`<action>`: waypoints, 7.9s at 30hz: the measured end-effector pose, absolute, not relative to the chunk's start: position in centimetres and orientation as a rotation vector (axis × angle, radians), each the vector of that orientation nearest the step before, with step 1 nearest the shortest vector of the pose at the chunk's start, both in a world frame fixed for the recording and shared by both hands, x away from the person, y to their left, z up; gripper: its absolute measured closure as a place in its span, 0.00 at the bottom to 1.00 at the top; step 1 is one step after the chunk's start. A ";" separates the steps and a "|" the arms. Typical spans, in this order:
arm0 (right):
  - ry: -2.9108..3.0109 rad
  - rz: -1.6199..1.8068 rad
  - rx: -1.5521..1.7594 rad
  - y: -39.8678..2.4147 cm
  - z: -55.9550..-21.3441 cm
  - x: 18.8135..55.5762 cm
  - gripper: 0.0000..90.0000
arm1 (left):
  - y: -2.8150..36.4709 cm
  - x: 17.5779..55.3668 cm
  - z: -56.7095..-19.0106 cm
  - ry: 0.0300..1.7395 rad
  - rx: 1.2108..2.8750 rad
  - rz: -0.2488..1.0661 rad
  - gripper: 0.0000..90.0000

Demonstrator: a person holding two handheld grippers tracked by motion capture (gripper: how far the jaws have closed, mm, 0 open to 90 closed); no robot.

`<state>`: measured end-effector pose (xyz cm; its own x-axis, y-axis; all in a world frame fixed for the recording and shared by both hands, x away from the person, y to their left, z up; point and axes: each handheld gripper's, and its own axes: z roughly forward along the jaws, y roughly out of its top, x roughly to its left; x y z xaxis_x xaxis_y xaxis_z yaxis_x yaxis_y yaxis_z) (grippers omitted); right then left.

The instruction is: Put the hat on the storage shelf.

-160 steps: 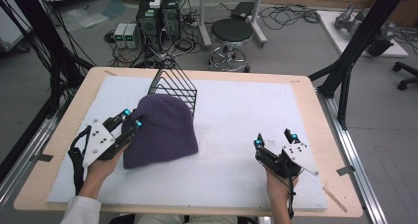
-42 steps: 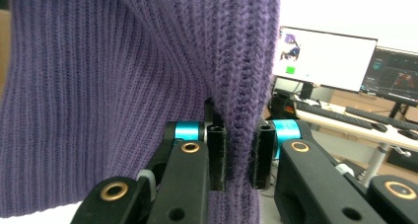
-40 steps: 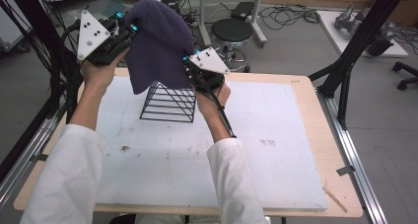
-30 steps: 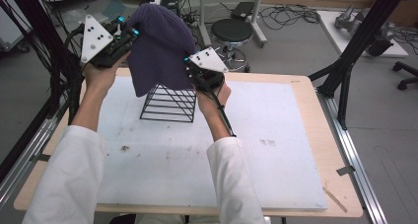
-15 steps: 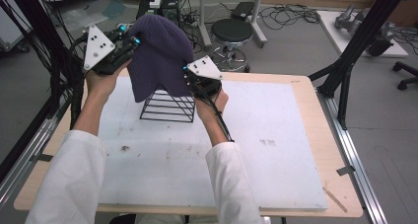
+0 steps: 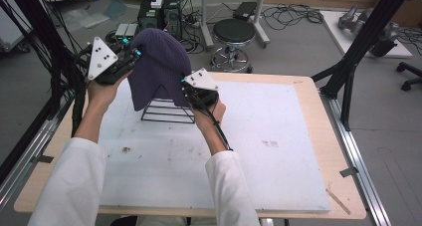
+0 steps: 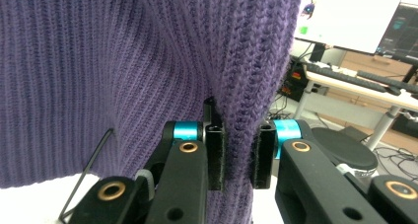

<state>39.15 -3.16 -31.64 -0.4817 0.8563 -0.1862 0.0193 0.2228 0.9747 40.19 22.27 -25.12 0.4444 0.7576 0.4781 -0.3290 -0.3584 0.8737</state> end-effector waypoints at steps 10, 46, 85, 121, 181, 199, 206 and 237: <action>1.772 1.361 0.918 -2.4 -32.6 38.6 0.90 | 22.6 40.1 -26.3 0.398 1.559 1.163 0.84; 1.779 1.206 0.805 -2.7 -36.1 39.8 0.89 | 23.4 40.3 -31.1 0.433 1.672 1.156 0.84; 1.846 1.300 0.948 -2.7 -39.4 39.9 0.58 | 23.9 40.1 -33.8 0.577 1.632 1.058 0.67; 1.660 1.443 0.910 -9.4 -35.9 37.7 0.14 | 26.2 37.3 -33.5 0.675 1.466 0.976 0.34; 1.647 1.307 1.129 -25.8 -39.3 27.3 0.14 | 29.7 27.8 -39.9 0.728 1.565 0.871 0.28; 1.594 1.226 1.268 -26.8 -43.3 25.5 0.14 | 30.1 25.8 -43.0 0.789 1.572 0.829 0.27; 1.575 1.224 1.260 -26.9 -44.1 24.8 0.14 | 30.4 24.9 -43.8 0.811 1.562 0.824 0.27; 1.545 1.279 1.295 -27.5 -44.3 24.0 0.13 | 30.0 24.7 -44.3 0.804 1.565 0.810 0.27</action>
